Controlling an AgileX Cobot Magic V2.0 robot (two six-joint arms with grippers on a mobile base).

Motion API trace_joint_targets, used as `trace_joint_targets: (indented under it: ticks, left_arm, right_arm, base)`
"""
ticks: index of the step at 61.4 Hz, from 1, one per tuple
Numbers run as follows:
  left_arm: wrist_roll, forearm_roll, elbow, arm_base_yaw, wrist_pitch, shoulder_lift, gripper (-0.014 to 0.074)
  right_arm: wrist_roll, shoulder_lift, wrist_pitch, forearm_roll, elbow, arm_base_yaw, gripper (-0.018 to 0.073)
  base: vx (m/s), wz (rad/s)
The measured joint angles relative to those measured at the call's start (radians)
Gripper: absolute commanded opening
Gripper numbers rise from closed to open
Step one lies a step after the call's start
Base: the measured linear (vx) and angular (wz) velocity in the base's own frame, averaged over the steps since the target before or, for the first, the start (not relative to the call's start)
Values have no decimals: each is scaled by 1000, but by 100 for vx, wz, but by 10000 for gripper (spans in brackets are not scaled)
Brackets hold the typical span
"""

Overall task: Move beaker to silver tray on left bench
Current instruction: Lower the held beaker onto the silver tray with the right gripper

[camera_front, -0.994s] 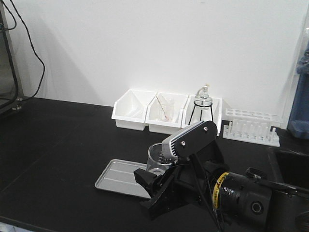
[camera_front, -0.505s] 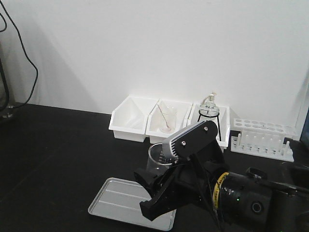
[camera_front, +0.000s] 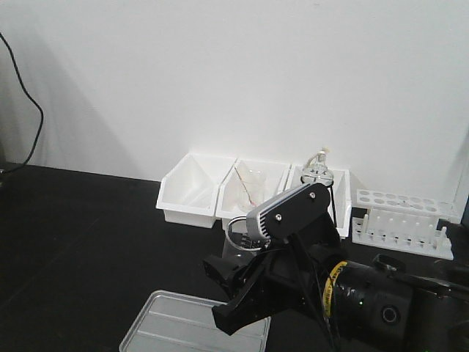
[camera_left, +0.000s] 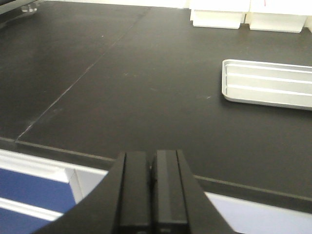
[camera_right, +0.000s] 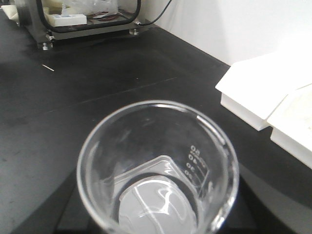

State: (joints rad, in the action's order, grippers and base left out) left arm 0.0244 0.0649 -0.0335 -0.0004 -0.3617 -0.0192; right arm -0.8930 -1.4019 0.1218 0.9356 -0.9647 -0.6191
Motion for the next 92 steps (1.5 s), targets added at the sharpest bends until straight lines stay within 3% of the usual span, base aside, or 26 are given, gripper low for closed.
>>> trace_joint_targets:
  ticks: [38, 48, 61, 92]
  left_arm:
    - [0, 0, 0, 0, 0, 0, 1]
    - [0, 0, 0, 0, 0, 0, 1]
    - [0, 0, 0, 0, 0, 0, 1]
    - [0, 0, 0, 0, 0, 0, 1]
  right_arm:
    - [0, -16, 76, 0, -2, 0, -11]
    - [11, -121, 144, 1, -3, 0, -11]
    - [105, -281, 219, 6, -29, 0, -11]
    - [130, -655, 228, -36, -298, 0, -11]
  base:
    - [5, -9]
    - [1, -5]
    - [0, -2]
    - [0, 0]
